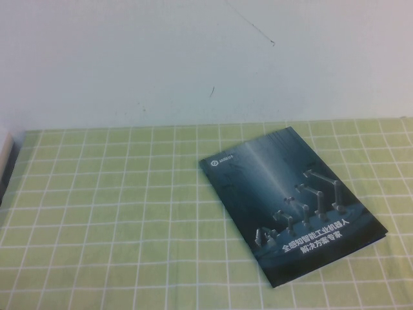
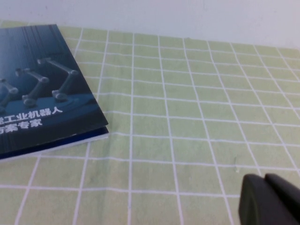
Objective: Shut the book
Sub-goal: 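Close the open booklet and leave it lying on the table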
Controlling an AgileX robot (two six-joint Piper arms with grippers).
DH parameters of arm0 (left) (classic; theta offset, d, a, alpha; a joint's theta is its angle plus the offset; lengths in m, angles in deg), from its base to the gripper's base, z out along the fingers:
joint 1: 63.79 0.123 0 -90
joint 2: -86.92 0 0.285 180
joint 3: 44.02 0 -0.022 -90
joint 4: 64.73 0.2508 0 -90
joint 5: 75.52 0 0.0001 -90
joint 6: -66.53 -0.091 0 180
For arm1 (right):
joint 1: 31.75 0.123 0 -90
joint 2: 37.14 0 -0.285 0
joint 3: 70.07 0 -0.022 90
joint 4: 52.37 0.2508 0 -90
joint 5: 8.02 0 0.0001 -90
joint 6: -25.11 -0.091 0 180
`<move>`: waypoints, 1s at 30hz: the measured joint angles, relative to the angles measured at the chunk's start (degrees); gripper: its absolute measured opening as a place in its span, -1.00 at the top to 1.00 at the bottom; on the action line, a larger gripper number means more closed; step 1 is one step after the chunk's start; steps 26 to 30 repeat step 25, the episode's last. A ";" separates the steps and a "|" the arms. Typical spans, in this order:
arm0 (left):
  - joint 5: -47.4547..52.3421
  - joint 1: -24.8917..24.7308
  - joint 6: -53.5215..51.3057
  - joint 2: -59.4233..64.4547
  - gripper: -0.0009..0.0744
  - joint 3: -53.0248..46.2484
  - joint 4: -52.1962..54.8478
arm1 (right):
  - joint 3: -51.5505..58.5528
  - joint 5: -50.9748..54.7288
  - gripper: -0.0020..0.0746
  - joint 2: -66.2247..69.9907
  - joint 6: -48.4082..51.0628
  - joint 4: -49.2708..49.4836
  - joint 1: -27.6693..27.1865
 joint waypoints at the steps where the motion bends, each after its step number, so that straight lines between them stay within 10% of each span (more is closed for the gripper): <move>1: 0.00 0.00 0.00 0.00 0.99 0.00 0.00 | 0.00 0.00 0.95 0.00 -0.13 0.00 0.00; 30: 0.00 0.00 0.00 0.00 0.99 0.00 0.01 | 0.00 0.00 0.95 0.00 -1.40 -0.47 3.12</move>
